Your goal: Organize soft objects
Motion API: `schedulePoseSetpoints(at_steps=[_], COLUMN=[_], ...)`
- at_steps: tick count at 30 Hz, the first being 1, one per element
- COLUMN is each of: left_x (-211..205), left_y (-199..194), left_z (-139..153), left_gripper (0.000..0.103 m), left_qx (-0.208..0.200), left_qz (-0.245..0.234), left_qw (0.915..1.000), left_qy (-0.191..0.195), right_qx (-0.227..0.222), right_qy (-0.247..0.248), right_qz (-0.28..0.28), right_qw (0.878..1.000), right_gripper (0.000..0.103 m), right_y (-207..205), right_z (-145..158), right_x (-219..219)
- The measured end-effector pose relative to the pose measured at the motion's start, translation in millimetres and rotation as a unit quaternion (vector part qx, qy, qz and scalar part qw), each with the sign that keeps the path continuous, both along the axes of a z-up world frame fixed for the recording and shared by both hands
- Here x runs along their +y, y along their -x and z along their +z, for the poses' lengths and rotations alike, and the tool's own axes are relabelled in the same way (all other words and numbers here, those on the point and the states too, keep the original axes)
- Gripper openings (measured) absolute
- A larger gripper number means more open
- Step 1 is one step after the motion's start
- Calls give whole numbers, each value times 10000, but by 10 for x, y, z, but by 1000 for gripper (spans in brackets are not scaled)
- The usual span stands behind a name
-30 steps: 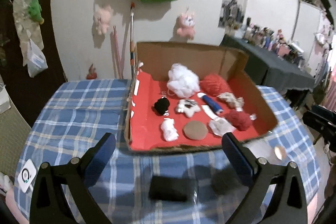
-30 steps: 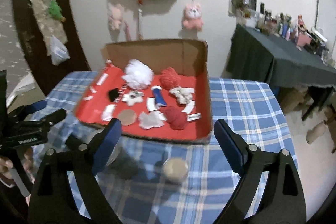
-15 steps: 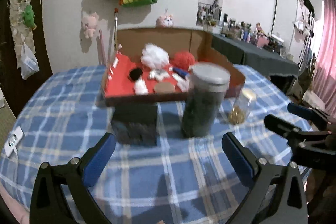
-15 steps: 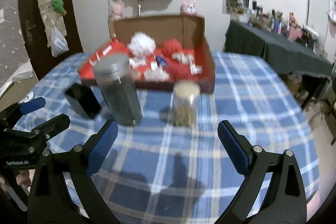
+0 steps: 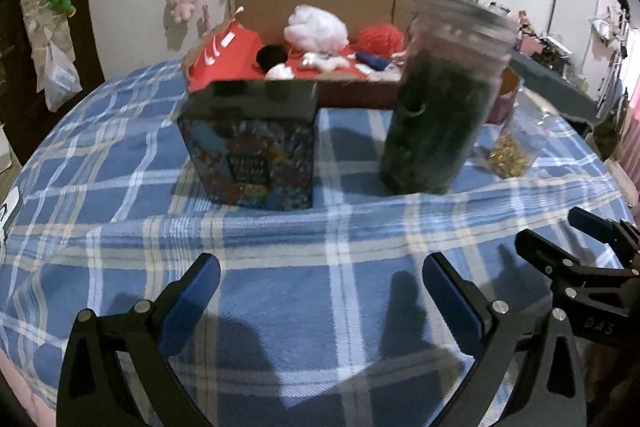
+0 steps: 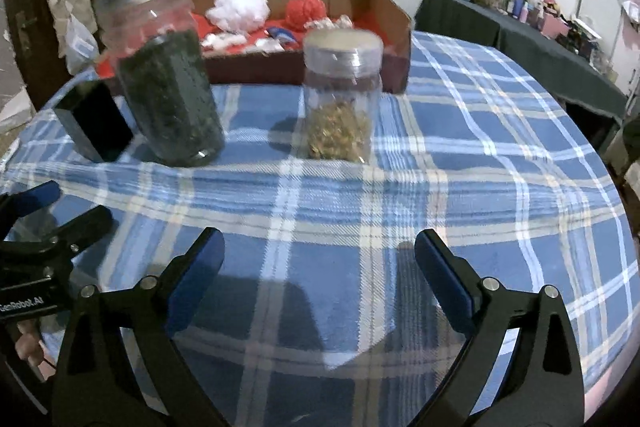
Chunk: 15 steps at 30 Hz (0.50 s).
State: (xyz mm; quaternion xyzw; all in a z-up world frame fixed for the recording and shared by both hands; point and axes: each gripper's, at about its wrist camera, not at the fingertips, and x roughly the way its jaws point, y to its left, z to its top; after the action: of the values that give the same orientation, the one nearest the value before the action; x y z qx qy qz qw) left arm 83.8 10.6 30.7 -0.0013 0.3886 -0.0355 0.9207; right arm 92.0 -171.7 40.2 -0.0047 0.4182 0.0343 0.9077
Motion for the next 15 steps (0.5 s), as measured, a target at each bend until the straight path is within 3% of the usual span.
schedulePoseSetpoints(at_steps=[4, 15], left_x=[8, -10], left_y=[-44, -45], left_z=[-80, -111], left_gripper=[103, 103], left_qx=[187, 234], left_qz=[97, 224], left_qw=[9998, 9993], left_qy=[-51, -172], right_qx=[61, 75], right_qy=[2, 85], right_qz=[-59, -115], right_qw=[10000, 9999], right_gripper=[97, 97], right_y=[-13, 3], right_z=[-30, -44], right_x=[-12, -2])
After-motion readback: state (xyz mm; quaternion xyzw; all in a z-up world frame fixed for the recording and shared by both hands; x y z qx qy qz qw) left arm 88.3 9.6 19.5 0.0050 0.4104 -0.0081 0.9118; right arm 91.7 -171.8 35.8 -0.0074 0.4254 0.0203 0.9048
